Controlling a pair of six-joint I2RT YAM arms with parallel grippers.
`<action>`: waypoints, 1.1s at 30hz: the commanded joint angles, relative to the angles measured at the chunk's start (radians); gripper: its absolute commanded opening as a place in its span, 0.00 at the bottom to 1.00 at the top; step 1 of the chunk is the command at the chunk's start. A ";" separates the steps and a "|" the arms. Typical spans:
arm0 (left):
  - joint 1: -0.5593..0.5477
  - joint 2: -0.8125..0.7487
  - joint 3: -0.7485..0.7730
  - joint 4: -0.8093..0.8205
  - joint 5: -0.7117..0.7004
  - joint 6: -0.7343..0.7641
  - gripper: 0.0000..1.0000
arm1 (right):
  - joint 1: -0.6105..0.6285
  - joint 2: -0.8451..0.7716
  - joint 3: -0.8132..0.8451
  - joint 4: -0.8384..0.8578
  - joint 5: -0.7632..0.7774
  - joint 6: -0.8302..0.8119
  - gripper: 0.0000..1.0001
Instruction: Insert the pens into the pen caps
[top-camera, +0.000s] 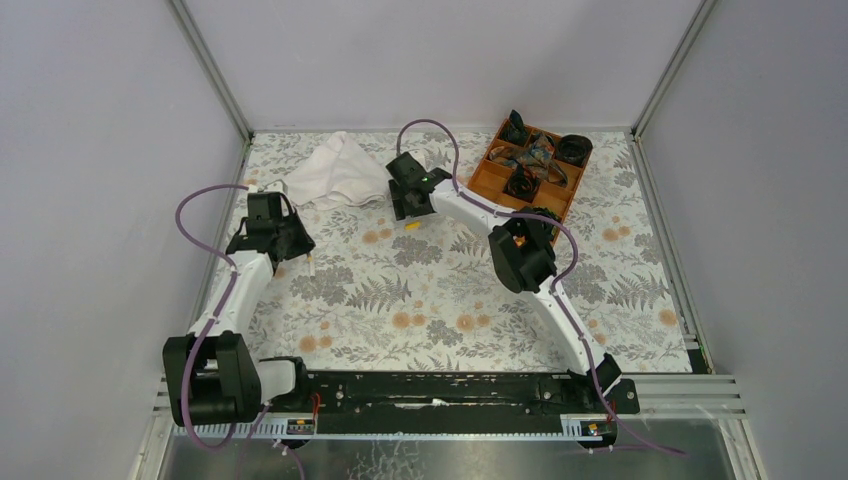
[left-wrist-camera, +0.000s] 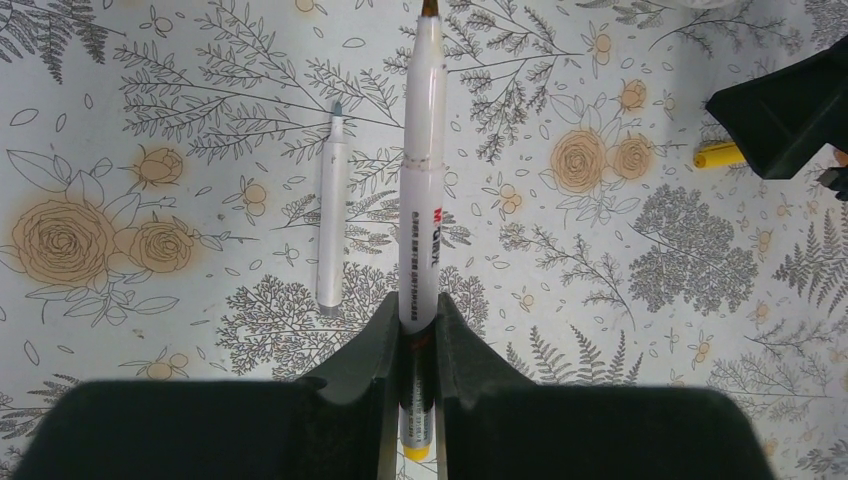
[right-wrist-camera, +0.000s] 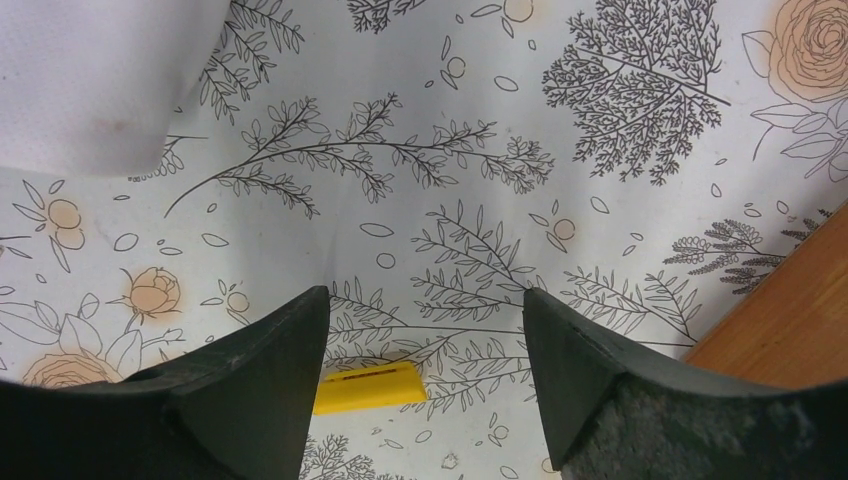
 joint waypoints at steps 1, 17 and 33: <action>0.003 -0.032 0.019 0.005 0.027 0.015 0.00 | 0.017 0.005 0.040 -0.040 0.053 0.007 0.77; 0.003 -0.021 0.017 0.006 0.042 0.014 0.00 | 0.039 -0.177 -0.290 0.069 -0.035 0.045 0.69; 0.003 0.001 0.015 0.012 0.040 0.013 0.00 | 0.039 -0.207 -0.408 0.148 -0.084 0.069 0.49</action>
